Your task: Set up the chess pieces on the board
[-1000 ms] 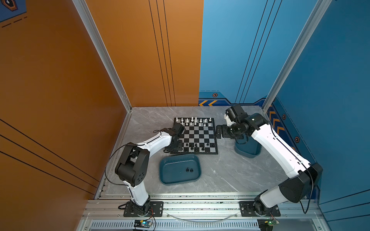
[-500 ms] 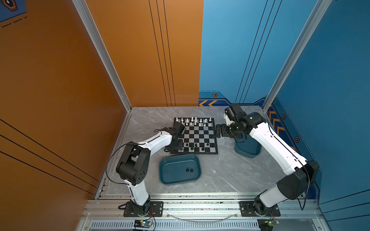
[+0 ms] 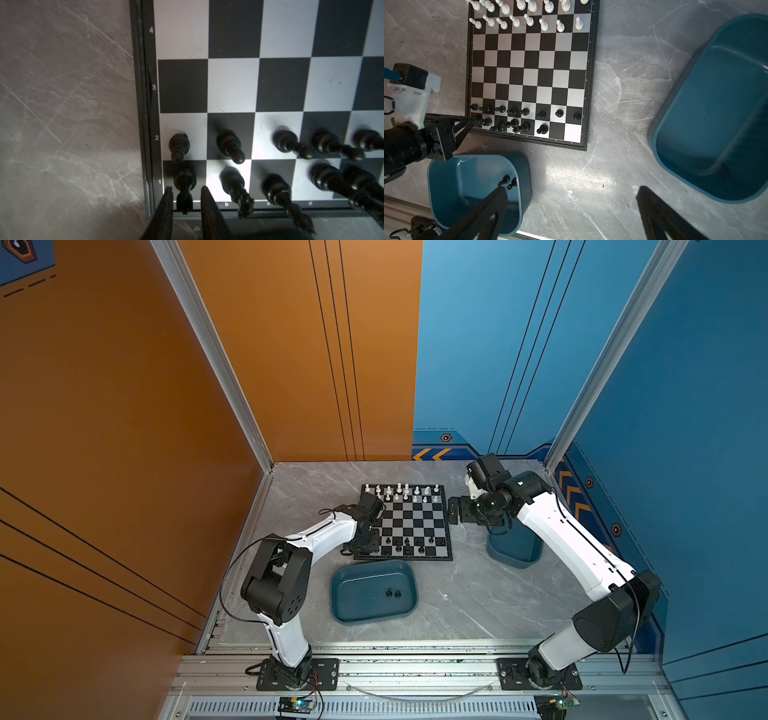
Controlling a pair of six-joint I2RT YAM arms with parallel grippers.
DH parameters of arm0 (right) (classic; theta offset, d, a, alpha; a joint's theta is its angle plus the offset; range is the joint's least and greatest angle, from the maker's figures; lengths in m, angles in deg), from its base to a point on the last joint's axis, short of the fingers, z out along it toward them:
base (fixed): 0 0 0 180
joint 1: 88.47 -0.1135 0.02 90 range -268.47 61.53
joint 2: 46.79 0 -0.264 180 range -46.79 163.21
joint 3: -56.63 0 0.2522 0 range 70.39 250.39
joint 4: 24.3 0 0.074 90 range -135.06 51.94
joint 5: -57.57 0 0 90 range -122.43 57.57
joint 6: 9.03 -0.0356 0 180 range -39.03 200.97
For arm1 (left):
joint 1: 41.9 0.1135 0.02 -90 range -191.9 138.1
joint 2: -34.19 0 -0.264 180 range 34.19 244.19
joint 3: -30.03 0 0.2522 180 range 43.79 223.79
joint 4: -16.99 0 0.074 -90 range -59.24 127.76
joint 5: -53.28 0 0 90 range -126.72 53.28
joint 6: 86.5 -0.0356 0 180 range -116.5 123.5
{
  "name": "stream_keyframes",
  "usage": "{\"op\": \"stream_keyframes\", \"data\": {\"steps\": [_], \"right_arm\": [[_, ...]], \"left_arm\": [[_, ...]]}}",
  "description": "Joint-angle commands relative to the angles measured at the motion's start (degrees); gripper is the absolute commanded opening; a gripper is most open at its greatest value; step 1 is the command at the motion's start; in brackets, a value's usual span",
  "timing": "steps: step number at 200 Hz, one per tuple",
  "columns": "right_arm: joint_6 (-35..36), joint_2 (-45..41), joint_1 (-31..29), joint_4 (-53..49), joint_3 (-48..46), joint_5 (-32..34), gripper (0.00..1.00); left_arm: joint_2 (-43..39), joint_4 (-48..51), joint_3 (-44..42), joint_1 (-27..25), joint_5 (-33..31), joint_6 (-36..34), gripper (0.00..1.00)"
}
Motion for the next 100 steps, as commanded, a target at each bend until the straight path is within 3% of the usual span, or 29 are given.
{"op": "stream_keyframes", "data": {"steps": [1, 76, 90, 100], "right_arm": [[0.7, 0.2, 0.4, -1.3, 1.3, 0.1, 1.00], [0.9, -1.8, -0.2, -0.7, -0.6, -0.8, 0.99], [1.1, -2.2, -0.9, -0.6, -1.0, -0.8, 0.93], [1.1, -2.4, -1.5, -0.6, -1.3, -0.9, 0.81]], "left_arm": [[-2.8, 1.9, 0.9, -0.1, 0.6, 0.9, 0.29], [-10.9, 3.8, -1.6, -1.7, -1.9, 3.4, 0.37], [-13.8, 4.0, -3.3, -1.8, -2.6, 4.6, 0.37], [-16.2, 4.3, -4.8, -1.9, -3.2, 5.5, 0.37]]}}
